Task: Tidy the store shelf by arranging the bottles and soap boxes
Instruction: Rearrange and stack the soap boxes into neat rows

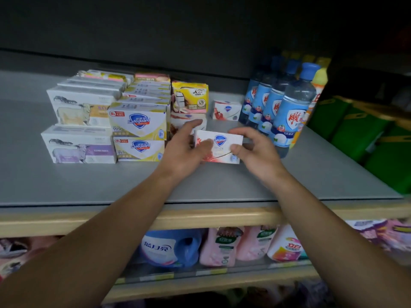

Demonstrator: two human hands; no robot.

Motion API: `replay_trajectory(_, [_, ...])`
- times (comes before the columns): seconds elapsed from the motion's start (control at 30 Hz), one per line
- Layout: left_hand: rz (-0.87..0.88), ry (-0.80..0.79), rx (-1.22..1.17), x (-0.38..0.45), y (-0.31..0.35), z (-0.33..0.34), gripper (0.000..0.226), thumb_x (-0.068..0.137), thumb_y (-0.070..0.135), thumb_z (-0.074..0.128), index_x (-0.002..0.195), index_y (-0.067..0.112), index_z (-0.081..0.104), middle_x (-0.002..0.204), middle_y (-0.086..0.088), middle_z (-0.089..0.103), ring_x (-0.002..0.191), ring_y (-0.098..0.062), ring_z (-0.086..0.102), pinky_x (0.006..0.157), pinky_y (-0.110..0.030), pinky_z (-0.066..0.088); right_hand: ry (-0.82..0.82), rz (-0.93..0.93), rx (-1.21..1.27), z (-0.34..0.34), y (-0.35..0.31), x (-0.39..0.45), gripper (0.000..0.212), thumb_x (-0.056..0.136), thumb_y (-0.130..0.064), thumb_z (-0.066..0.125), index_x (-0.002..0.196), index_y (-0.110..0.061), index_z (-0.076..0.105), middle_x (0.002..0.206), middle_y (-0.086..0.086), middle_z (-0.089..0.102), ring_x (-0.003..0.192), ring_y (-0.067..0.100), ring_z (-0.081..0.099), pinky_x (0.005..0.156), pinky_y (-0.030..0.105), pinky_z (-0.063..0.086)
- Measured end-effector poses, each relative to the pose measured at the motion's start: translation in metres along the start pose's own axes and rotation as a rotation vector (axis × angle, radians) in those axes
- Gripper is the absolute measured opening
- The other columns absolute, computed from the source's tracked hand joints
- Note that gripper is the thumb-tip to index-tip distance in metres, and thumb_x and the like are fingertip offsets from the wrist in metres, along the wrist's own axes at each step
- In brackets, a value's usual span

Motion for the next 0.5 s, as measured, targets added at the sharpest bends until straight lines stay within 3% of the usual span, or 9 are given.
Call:
replay_trajectory(0.13, [-0.01, 0.002, -0.142, -0.001, 0.0, -0.002, 0.021, 0.091, 0.018, 0.065, 0.112, 0.016, 0.064, 0.104, -0.009, 0.072, 0.084, -0.024, 0.073, 0.06, -0.042, 0.06, -0.095, 0.013, 0.18, 0.006, 0.006, -0.023, 0.061, 0.077, -0.015, 0.077, 0.124, -0.045, 0.053, 0.123, -0.011, 0.065, 0.105, 0.014, 0.067, 0.09, 0.029, 0.055])
replay_trajectory(0.23, [-0.099, 0.027, -0.254, -0.001, -0.004, -0.005, 0.012, 0.092, 0.021, 0.064, 0.103, 0.017, 0.065, 0.093, -0.006, 0.075, 0.074, -0.024, 0.074, 0.056, -0.035, 0.057, -0.166, -0.006, 0.129, 0.013, 0.006, -0.024, 0.074, 0.075, -0.003, 0.078, 0.134, -0.038, 0.049, 0.132, 0.001, 0.059, 0.11, 0.015, 0.065, 0.098, 0.039, 0.053])
replay_trajectory(0.33, [-0.124, 0.023, -0.273, -0.001, -0.004, -0.005, 0.011, 0.09, 0.029, 0.064, 0.097, 0.02, 0.066, 0.083, -0.005, 0.074, 0.065, -0.025, 0.071, 0.052, -0.032, 0.054, -0.099, 0.0, 0.084, 0.01, 0.009, -0.022, 0.061, 0.079, -0.007, 0.077, 0.127, -0.039, 0.057, 0.126, -0.003, 0.062, 0.103, 0.015, 0.067, 0.097, 0.04, 0.053])
replay_trajectory(0.43, [-0.128, -0.005, -0.252, -0.001, -0.002, -0.002, 0.038, 0.083, 0.05, 0.06, 0.093, 0.015, 0.067, 0.071, -0.012, 0.069, 0.054, -0.027, 0.062, 0.05, -0.031, 0.051, -0.038, 0.052, 0.149, 0.003, 0.014, -0.021, 0.03, 0.081, -0.033, 0.071, 0.11, -0.039, 0.068, 0.106, -0.003, 0.07, 0.088, 0.015, 0.07, 0.084, 0.035, 0.056])
replay_trajectory(0.5, [-0.142, 0.0, -0.202, -0.001, -0.003, -0.002, 0.054, 0.077, 0.062, 0.058, 0.087, 0.01, 0.066, 0.063, -0.015, 0.067, 0.051, -0.026, 0.061, 0.048, -0.031, 0.05, 0.0, 0.137, 0.244, 0.003, 0.018, -0.019, 0.023, 0.081, -0.046, 0.064, 0.095, -0.029, 0.073, 0.085, 0.002, 0.074, 0.071, 0.019, 0.07, 0.07, 0.036, 0.055])
Point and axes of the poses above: each hand's wrist, its own x-axis towards the middle knuckle, its own z-axis out of the palm, y = z × x, the point moved 6 cm from there along x, towards the middle knuckle
